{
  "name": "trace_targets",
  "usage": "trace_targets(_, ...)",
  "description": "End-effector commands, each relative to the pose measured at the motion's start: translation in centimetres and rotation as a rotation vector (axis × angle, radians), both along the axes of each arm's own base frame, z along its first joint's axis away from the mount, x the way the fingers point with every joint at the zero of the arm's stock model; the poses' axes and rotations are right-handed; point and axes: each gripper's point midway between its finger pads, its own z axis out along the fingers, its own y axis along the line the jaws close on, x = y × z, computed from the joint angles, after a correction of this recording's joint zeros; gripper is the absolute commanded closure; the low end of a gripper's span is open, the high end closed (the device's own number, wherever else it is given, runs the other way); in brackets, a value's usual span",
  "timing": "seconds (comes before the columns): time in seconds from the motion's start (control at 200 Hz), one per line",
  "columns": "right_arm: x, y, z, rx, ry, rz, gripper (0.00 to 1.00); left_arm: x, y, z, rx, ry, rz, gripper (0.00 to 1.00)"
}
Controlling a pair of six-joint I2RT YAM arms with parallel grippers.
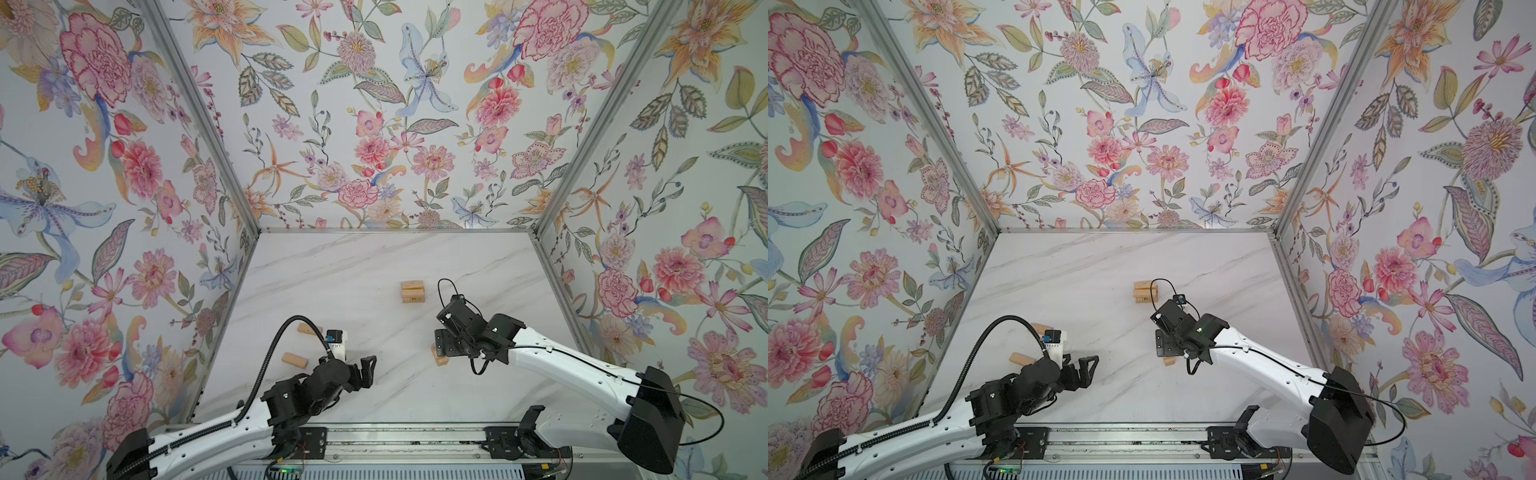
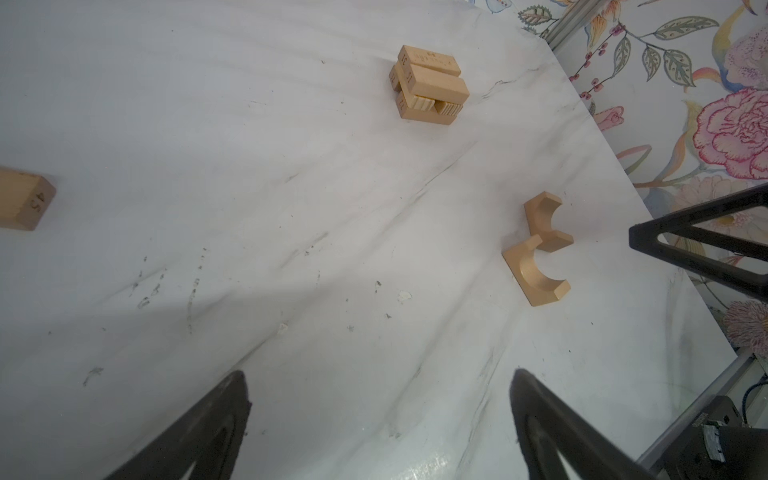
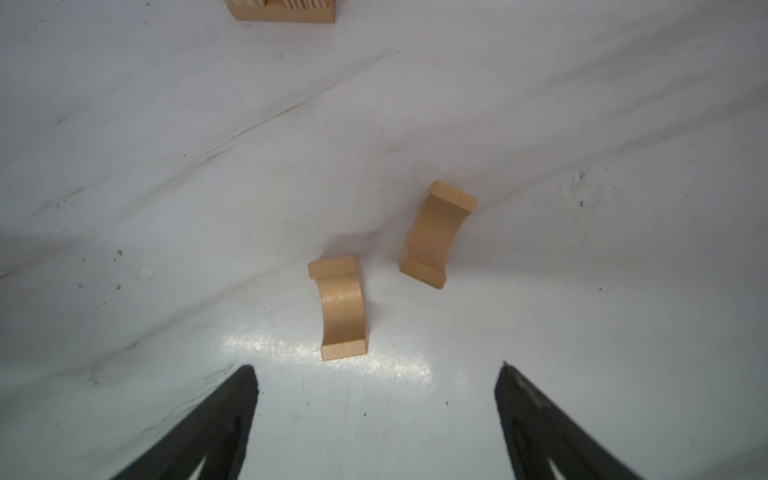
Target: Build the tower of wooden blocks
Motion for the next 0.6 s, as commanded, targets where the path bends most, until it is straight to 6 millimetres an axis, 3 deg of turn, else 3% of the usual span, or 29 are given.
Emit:
trace_targets(0.0, -0.8, -0.4, -0.5, 0.042, -0.004, -0.043, 0.11, 0.1, 0.2, -0.4, 0.030, -0.009, 0.045, 0.01)
trace_targets(0.255, -0.6, 0.1, -1.5, 0.035, 0.007, 0.006, 0.22, 1.2, -2.2, 0.5, 0.104, -0.051, 0.001, 0.01)
trace_targets(0.596, -0.7, 2.3, -6.0, 0.073, 0.101, 0.083, 0.28, 3.4, -2.3, -0.4, 0.233, -0.054, 0.022, 0.01)
